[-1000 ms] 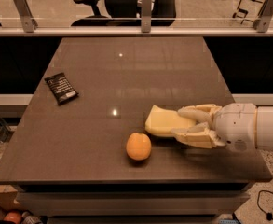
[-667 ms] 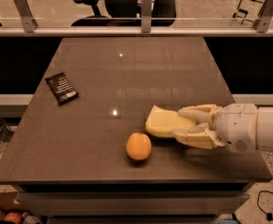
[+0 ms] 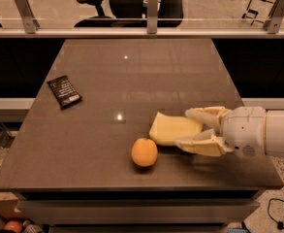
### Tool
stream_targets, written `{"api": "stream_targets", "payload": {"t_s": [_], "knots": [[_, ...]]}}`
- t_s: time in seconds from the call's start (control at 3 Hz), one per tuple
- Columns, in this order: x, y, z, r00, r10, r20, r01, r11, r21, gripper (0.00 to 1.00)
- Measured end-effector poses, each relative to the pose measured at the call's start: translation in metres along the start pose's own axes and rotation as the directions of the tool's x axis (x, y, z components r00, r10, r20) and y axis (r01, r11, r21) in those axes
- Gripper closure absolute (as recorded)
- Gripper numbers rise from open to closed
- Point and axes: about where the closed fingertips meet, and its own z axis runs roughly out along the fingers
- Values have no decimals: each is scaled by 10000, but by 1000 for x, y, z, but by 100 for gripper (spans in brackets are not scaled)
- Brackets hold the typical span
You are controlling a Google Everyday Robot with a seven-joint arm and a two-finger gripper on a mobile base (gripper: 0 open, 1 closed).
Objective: Move sponge near orange
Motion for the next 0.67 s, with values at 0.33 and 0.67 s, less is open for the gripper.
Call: {"api": "stream_targets", "payload": {"t_s": [0.33, 0.67], "knots": [[-2, 1, 1, 10000, -45, -14, 45, 10000, -19, 0], [-2, 1, 1, 10000, -46, -15, 46, 10000, -20, 0]]}}
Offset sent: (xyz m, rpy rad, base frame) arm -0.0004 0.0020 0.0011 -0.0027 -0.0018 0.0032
